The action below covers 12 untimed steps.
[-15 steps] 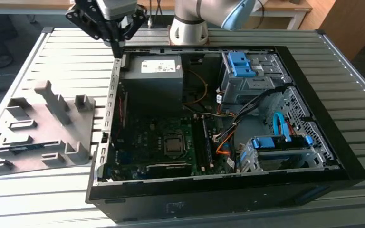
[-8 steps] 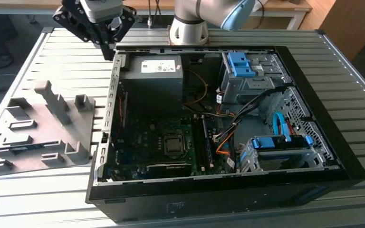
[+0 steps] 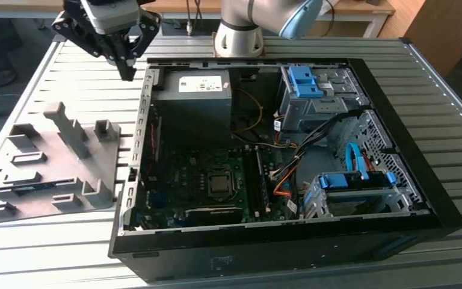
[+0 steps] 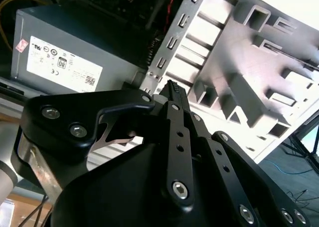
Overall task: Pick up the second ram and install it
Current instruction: 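Reach for the second ram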
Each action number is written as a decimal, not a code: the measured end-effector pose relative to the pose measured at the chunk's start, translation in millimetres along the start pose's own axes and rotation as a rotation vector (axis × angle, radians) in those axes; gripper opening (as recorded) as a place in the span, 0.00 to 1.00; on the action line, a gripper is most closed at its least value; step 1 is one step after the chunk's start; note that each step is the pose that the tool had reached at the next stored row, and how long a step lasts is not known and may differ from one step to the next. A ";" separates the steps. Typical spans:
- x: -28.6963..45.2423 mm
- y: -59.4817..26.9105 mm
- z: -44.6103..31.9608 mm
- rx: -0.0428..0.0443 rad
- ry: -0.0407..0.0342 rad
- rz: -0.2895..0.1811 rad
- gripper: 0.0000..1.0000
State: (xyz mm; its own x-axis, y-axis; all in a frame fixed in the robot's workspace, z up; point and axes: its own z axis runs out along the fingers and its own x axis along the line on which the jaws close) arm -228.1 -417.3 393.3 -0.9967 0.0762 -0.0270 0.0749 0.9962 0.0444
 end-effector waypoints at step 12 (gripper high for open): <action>39.4 -19.7 -0.8 0.0012 -0.0008 0.000 0.10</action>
State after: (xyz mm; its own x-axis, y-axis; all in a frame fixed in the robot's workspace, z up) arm -268.9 -434.0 392.1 -0.9967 0.0762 -0.0278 0.0749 0.9963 0.0433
